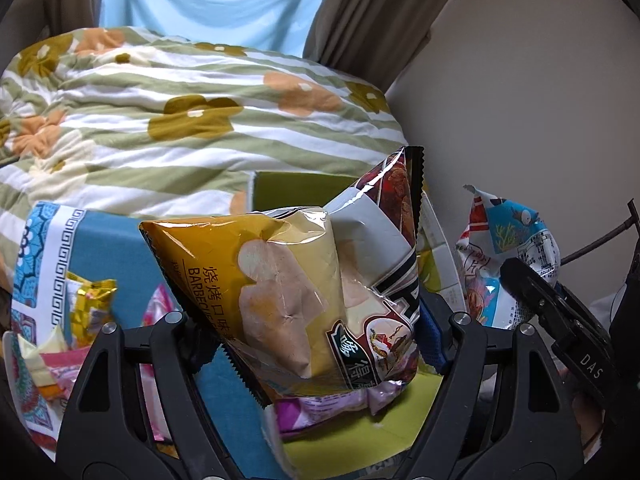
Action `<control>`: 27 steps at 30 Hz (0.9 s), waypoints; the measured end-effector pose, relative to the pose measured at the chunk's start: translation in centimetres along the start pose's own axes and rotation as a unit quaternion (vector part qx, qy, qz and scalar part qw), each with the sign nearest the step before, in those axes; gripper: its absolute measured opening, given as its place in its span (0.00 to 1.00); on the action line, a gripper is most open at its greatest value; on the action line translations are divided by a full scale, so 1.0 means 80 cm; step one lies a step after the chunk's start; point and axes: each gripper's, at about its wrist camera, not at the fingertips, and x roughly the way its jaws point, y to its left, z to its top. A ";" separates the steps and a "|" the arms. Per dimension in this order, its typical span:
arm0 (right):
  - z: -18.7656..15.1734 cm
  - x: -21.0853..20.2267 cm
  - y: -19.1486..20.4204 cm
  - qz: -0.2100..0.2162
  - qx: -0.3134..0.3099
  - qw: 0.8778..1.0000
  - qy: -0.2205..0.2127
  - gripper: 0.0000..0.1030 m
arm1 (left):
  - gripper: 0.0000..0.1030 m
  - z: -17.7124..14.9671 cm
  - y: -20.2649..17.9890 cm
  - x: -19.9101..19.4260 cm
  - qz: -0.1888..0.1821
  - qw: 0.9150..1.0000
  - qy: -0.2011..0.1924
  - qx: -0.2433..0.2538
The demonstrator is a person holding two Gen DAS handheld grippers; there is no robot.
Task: Organize snacks
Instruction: 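Lift both held bags and carry them toward the cardboard box, then open both tools over the box, dropping both bags inside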
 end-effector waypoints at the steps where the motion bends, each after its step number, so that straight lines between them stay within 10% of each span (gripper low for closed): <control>1: 0.005 0.002 -0.011 0.002 0.001 1.000 0.003 0.51 | 0.73 -0.001 -0.009 0.013 -0.001 1.000 0.007 -0.004; 11: 0.025 0.034 -0.087 0.020 0.013 0.999 0.035 0.51 | 0.98 -0.013 -0.048 0.083 0.041 0.998 0.050 -0.007; 27: 0.036 0.077 -0.075 0.063 -0.017 0.995 0.072 0.51 | 0.98 -0.036 -0.007 0.040 0.064 0.997 0.046 -0.008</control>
